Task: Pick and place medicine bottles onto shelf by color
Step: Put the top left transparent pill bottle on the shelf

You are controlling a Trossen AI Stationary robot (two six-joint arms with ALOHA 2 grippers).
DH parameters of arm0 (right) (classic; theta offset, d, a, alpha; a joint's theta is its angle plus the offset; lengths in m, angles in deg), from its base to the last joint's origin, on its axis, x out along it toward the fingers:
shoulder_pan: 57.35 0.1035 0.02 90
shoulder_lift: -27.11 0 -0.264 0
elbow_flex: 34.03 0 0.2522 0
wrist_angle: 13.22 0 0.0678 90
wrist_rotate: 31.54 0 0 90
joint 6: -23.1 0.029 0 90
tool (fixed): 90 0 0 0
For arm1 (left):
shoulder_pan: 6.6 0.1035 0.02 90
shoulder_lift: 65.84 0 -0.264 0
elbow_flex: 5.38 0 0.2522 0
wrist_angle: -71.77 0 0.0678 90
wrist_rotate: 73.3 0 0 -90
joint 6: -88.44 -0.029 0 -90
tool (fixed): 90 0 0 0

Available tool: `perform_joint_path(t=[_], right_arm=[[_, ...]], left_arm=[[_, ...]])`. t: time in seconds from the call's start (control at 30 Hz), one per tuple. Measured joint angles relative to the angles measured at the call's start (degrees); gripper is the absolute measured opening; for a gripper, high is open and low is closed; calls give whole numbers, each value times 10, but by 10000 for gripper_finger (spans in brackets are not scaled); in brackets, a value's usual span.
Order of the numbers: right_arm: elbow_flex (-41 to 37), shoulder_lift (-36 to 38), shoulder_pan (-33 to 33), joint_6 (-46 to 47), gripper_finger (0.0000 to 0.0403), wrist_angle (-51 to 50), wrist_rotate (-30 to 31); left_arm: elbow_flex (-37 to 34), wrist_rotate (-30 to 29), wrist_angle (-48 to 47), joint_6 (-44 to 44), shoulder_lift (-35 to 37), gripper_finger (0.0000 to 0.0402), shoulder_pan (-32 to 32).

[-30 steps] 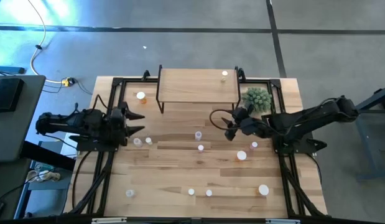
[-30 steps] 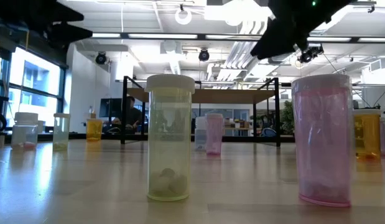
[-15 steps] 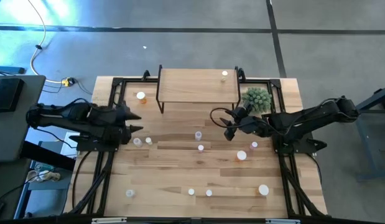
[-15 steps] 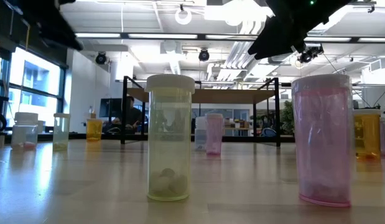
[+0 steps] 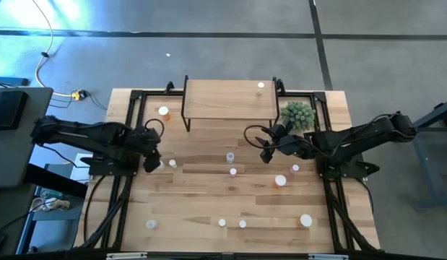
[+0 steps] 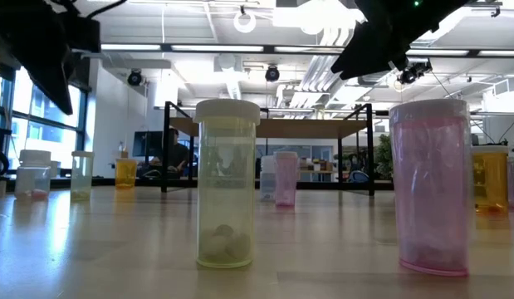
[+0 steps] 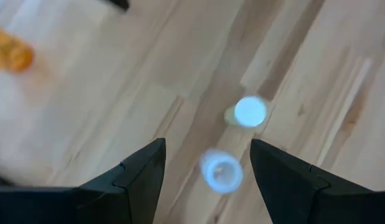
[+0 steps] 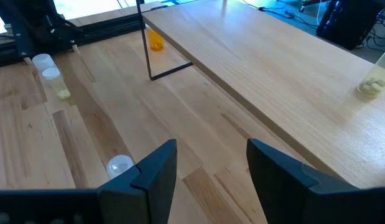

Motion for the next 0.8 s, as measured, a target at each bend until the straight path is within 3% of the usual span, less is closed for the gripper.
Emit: perform_joint_path(t=[0.4, 0.8], right_arm=[[0, 0, 0, 2, 185, -2, 0], [0, 0, 0, 2, 185, -2, -6]], left_arm=[[0, 22, -8, 148, -68, 223, -48], [0, 15, -7, 209, -163, 223, -67]])
